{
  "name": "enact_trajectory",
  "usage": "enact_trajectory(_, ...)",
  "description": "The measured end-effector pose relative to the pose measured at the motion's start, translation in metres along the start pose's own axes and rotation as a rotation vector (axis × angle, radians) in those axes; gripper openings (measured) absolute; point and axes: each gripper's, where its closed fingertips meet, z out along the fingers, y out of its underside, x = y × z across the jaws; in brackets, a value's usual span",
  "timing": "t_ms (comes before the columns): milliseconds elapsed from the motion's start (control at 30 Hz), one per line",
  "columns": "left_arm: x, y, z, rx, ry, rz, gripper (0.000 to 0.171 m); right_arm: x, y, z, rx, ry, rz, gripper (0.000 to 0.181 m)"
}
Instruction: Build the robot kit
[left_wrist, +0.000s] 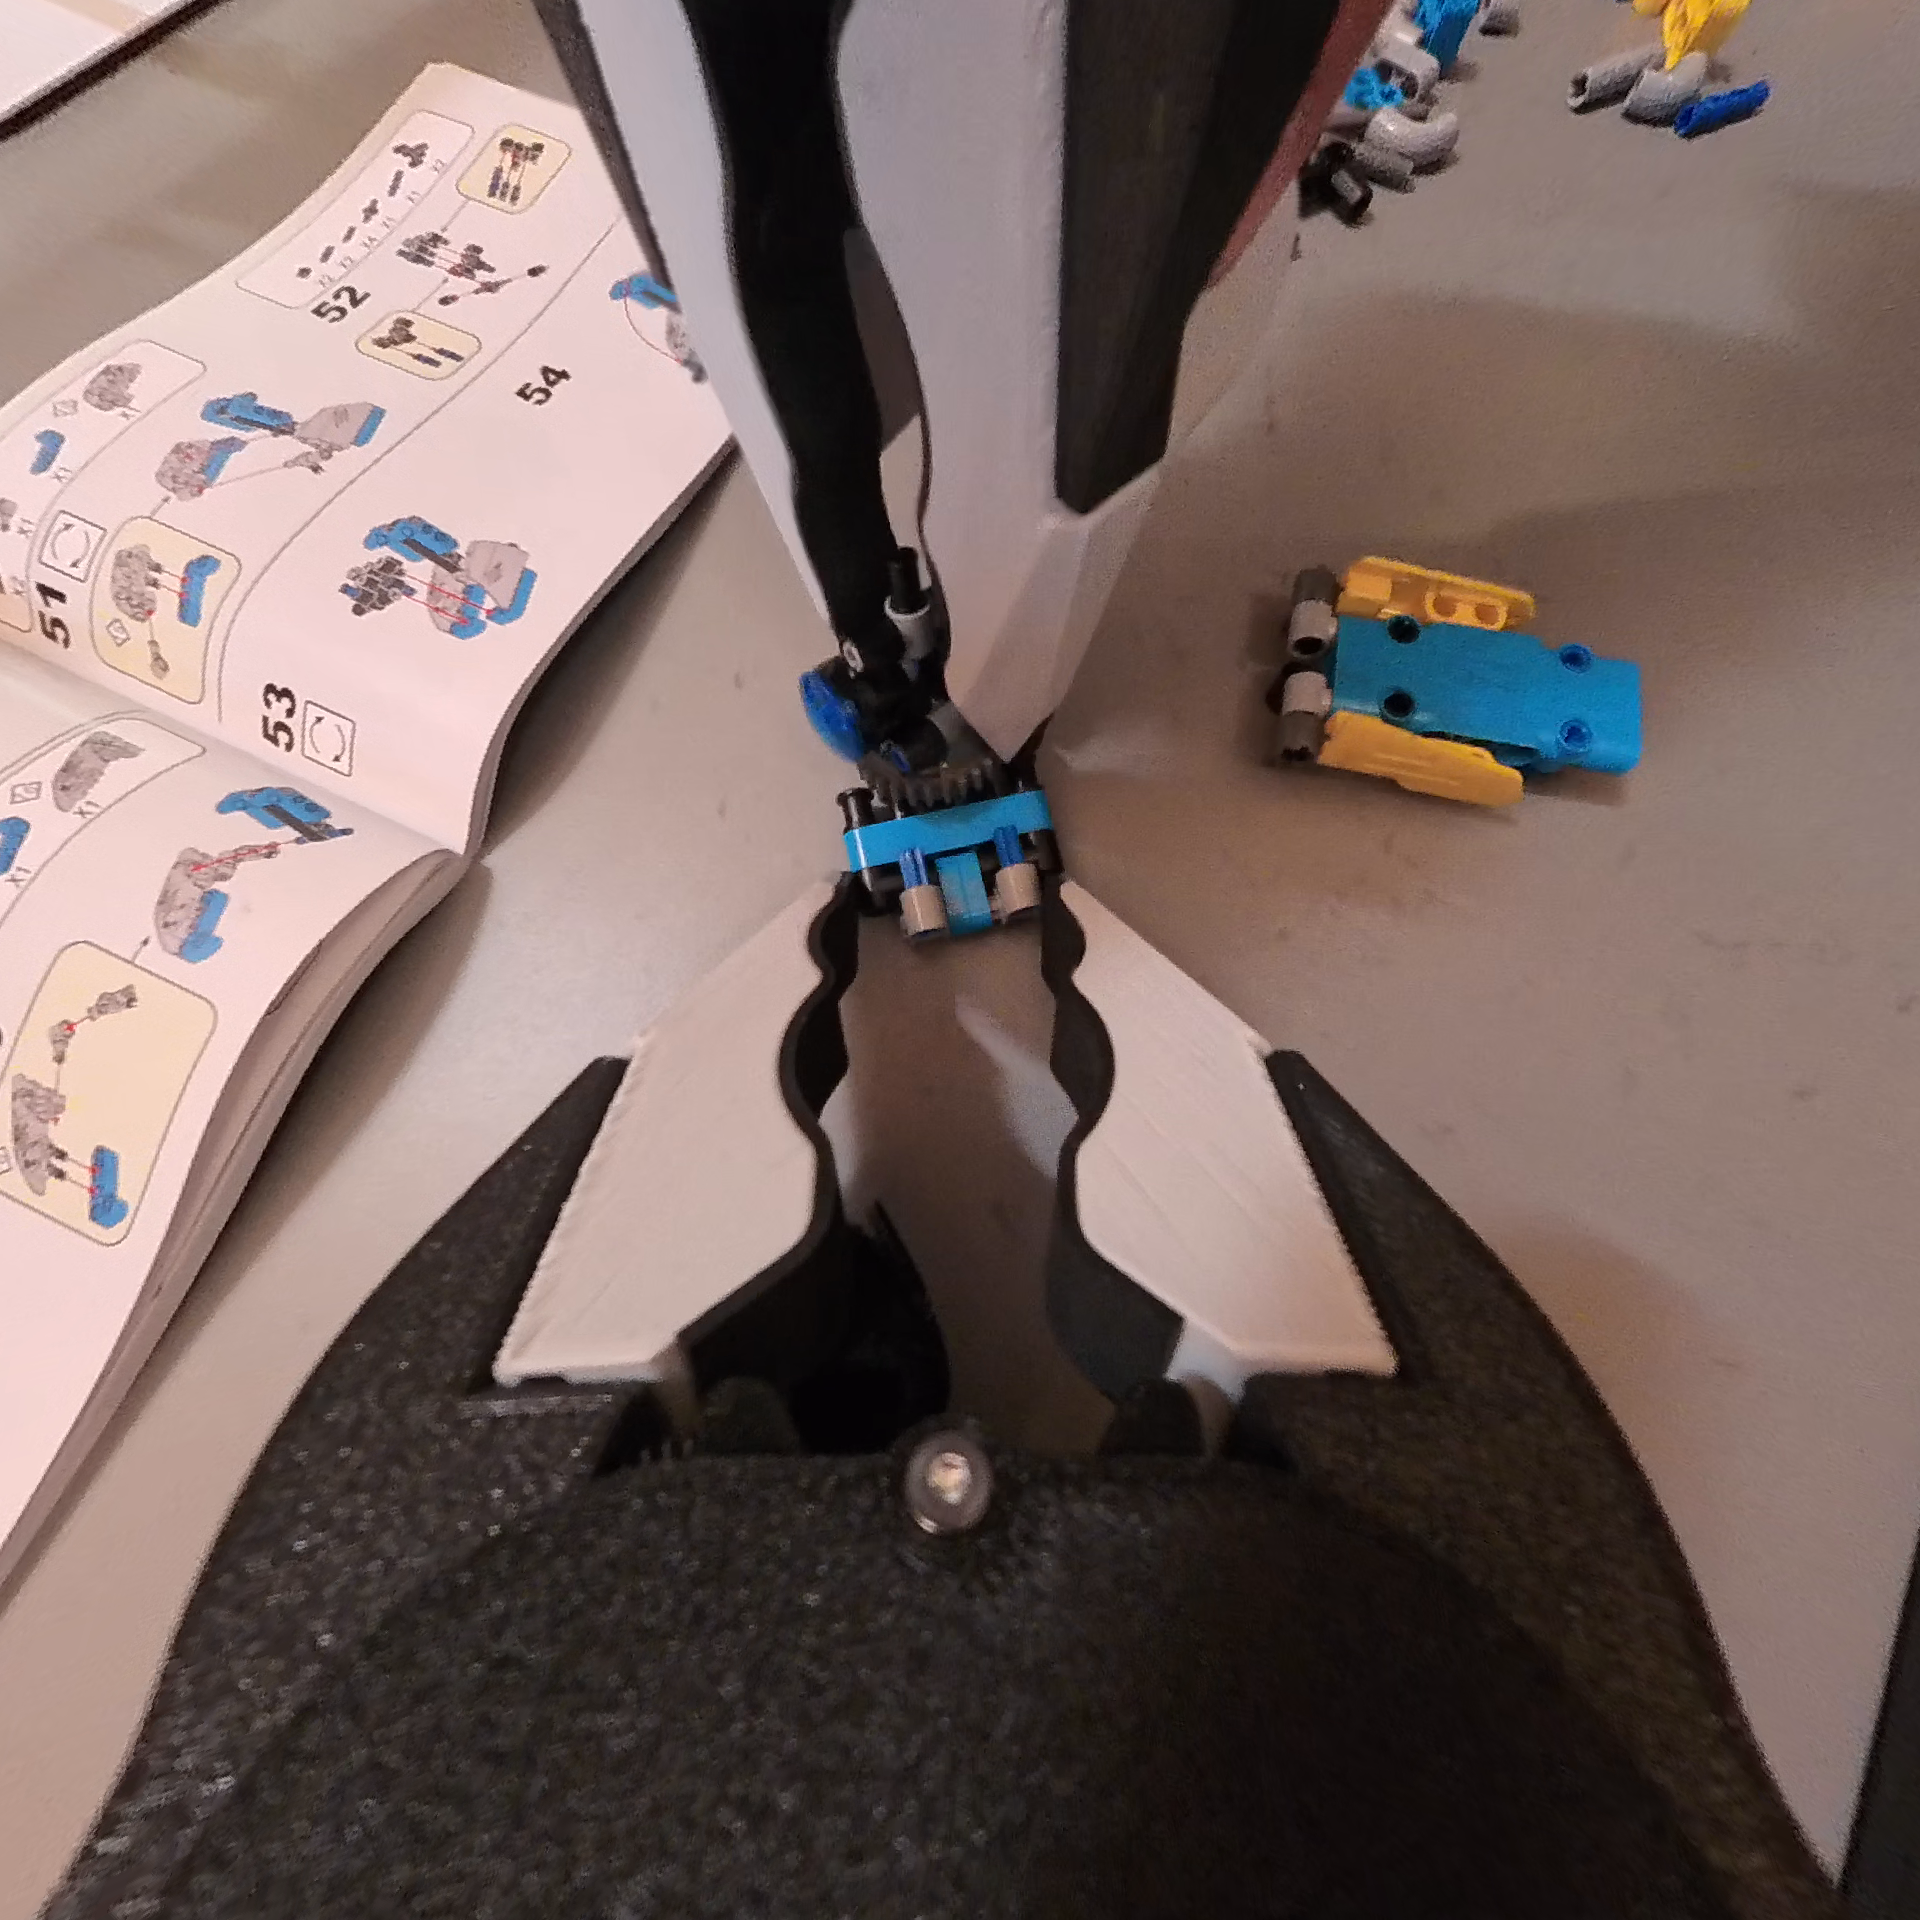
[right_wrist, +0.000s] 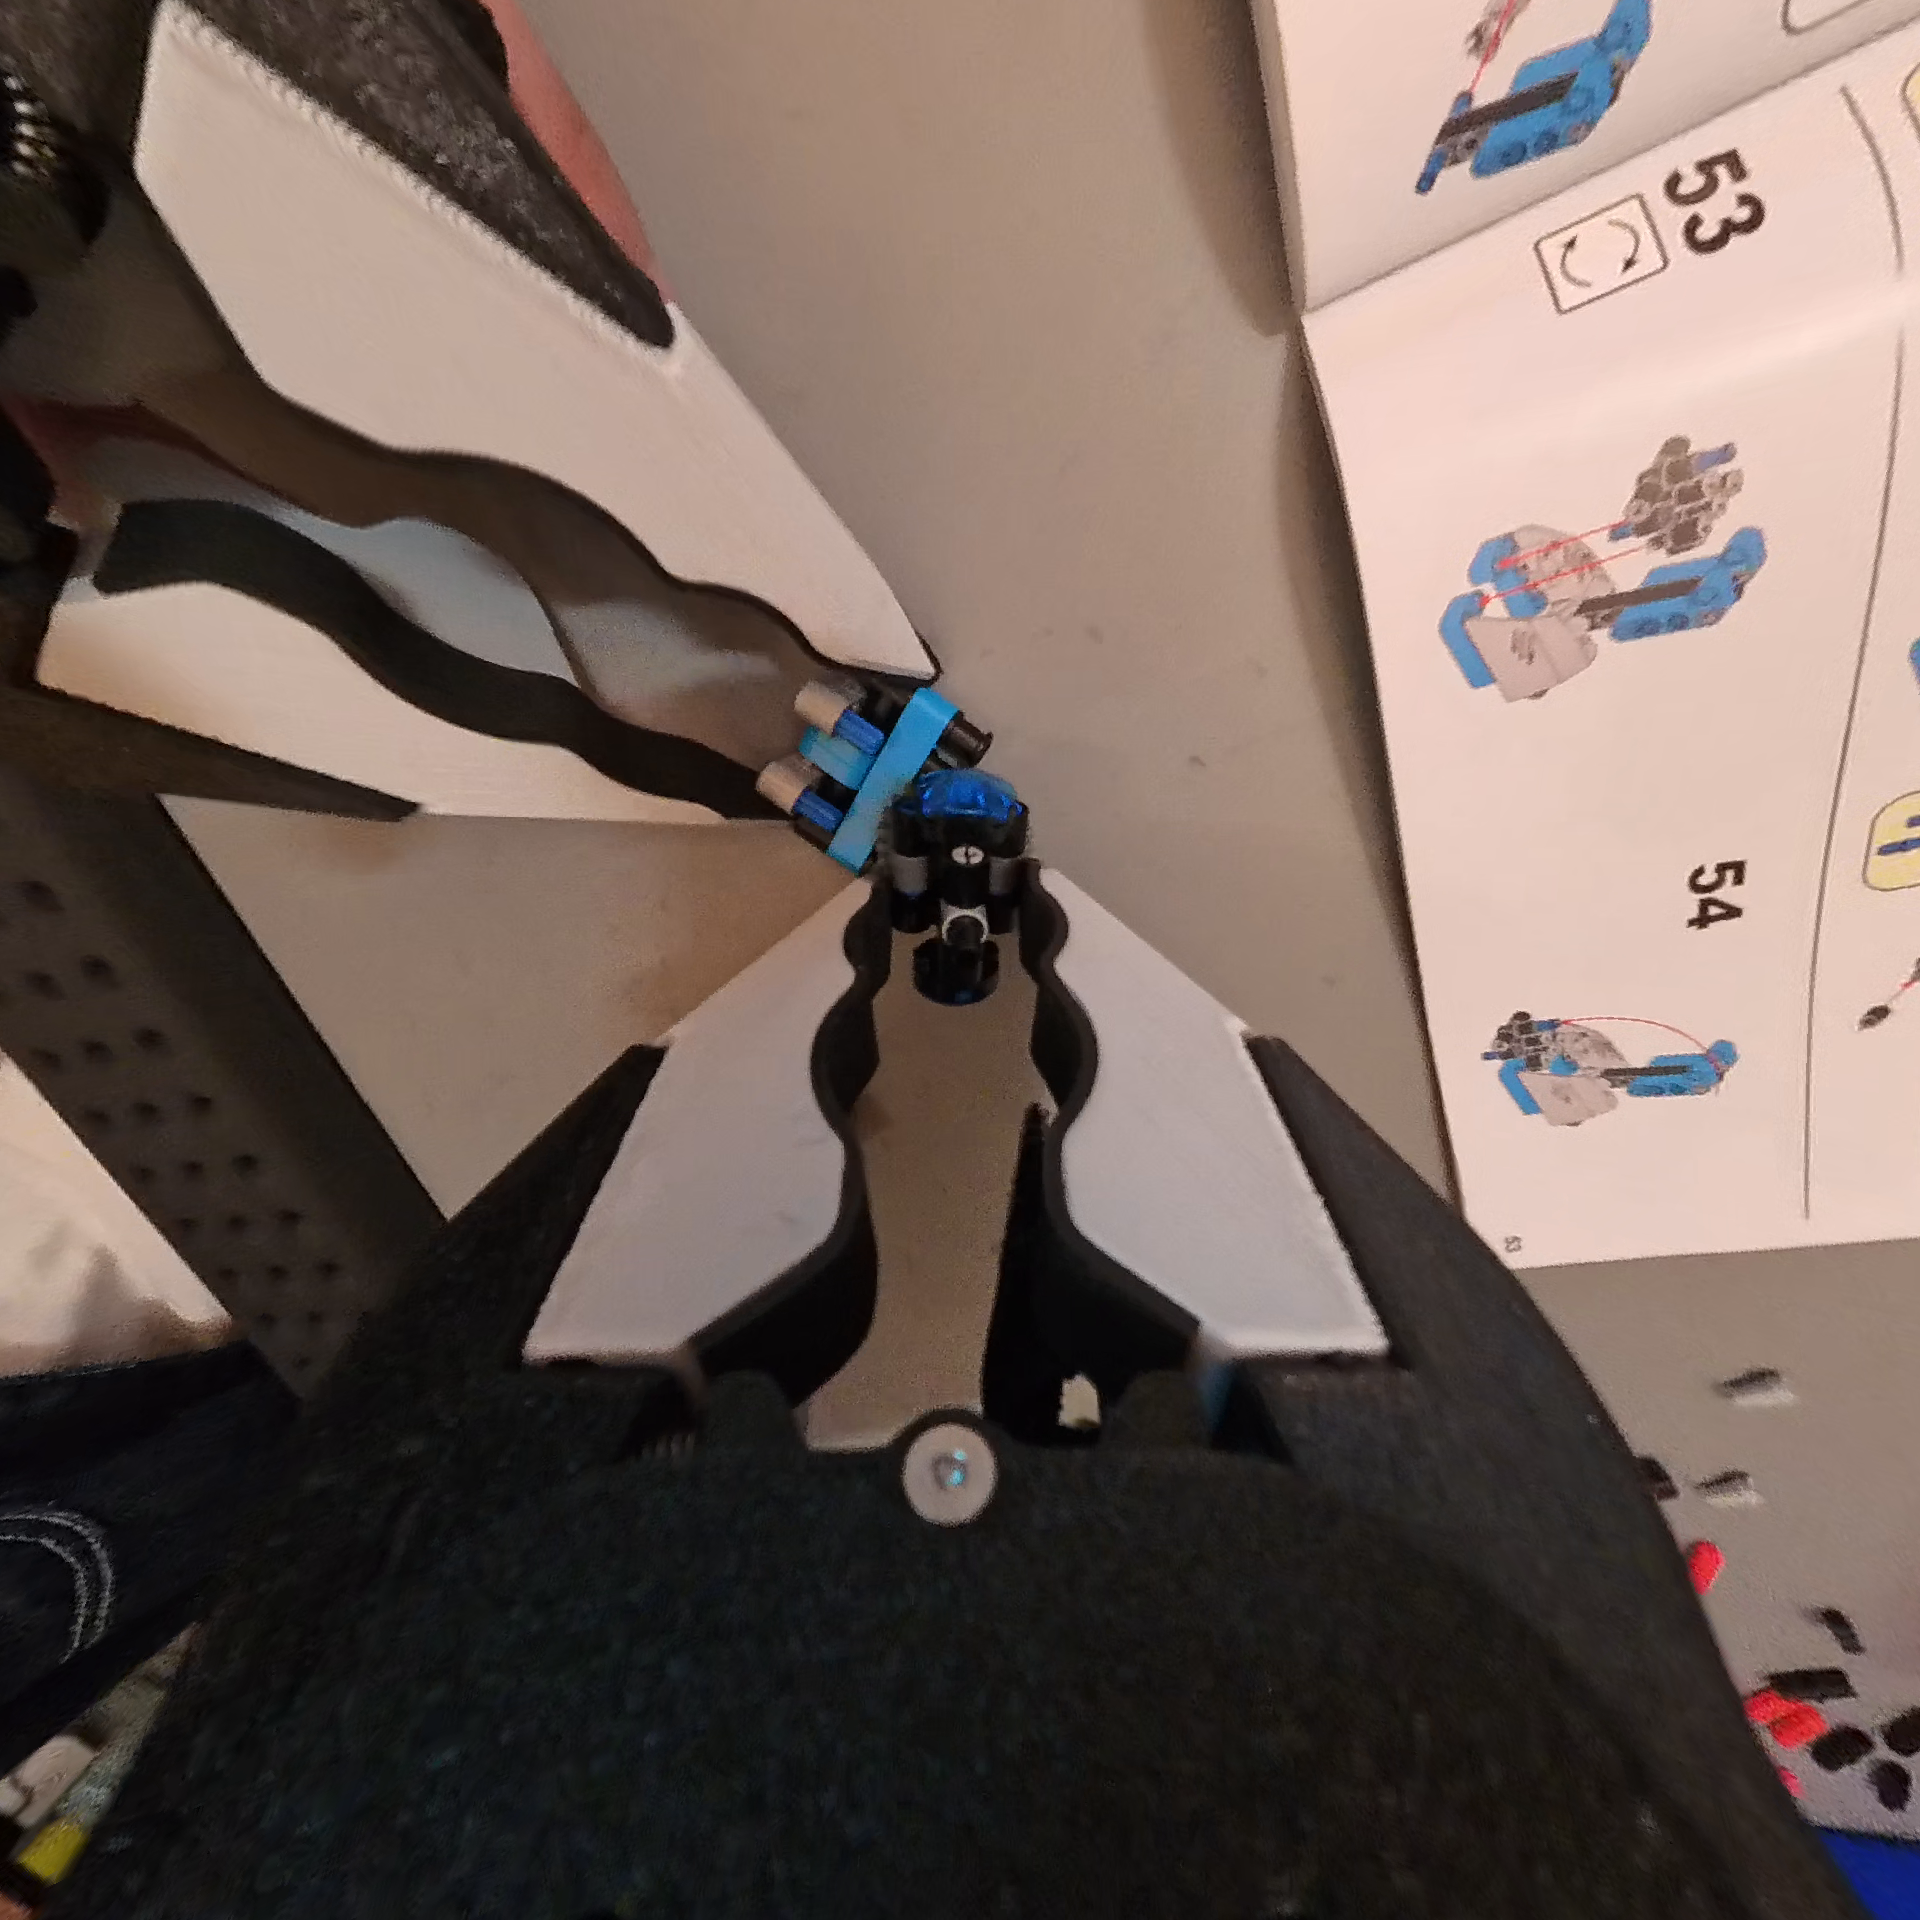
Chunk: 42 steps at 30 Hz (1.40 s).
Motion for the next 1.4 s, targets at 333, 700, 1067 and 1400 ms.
enact_trajectory(333, 0.001, -0.001, 0.000, -0.004, 0.009, 0.007, 0.034, -0.001, -0.001, 0.000, -0.044, 0.156, -0.189, 0.023)
enact_trajectory(700, 0.001, -0.009, 0.003, 0.014, 0.011, -0.006, 0.035, 0.001, 0.000, 0.000, 0.027, 0.027, -0.045, 0.024)
enact_trajectory(1067, -0.011, -0.052, -0.050, 0.386, 0.324, -0.429, 0.035, -0.010, -0.024, -0.091, 0.861, 0.040, 0.032, 0.064)
enact_trajectory(1400, 0.004, -0.103, -0.105, 0.793, 0.927, -0.821, 0.034, -0.049, -0.034, -0.114, 1.234, 0.466, -0.087, 0.057)
